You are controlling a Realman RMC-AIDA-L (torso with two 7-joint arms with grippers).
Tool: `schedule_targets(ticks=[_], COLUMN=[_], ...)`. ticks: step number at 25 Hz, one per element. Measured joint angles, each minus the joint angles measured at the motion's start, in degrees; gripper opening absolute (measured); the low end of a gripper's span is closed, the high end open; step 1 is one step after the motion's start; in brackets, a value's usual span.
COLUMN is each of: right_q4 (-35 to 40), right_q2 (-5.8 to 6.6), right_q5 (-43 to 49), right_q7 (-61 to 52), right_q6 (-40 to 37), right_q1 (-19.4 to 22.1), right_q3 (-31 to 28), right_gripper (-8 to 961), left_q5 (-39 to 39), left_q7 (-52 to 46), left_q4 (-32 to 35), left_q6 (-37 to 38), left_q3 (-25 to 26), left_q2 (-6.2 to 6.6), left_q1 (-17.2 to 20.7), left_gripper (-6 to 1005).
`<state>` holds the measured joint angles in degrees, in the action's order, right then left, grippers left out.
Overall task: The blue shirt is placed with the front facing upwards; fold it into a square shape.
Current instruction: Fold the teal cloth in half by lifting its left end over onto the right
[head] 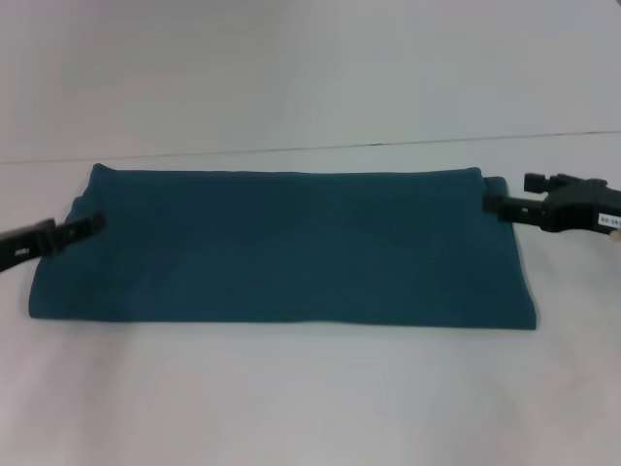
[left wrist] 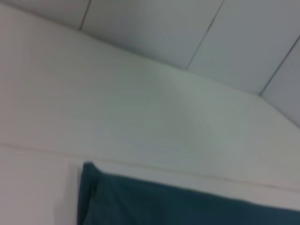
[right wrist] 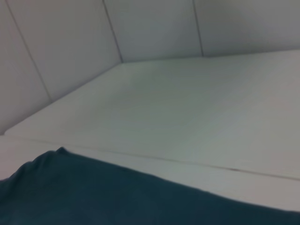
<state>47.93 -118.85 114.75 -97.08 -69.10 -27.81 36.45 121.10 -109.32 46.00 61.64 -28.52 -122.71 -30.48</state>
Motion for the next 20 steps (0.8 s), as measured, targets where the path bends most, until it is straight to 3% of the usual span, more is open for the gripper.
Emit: schedule_targets(ticks=[10, 20], right_q4=[2.7, 3.3], right_q2=[-0.21, 0.11], right_q5=[1.2, 1.3], right_q7=[-1.1, -1.4], right_q6=[-3.2, -4.6], right_q1=[2.3, 3.1], right_q3=[0.0, -0.3], right_gripper=[915, 916], left_q5=[12.6, 16.4], left_q7=[-9.1, -13.3], left_q4=[4.6, 9.9], left_q6=[0.9, 3.4], left_q3=[0.2, 0.3], left_q2=[0.11, 0.58], left_q1=[0.3, 2.4], left_gripper=[870, 869])
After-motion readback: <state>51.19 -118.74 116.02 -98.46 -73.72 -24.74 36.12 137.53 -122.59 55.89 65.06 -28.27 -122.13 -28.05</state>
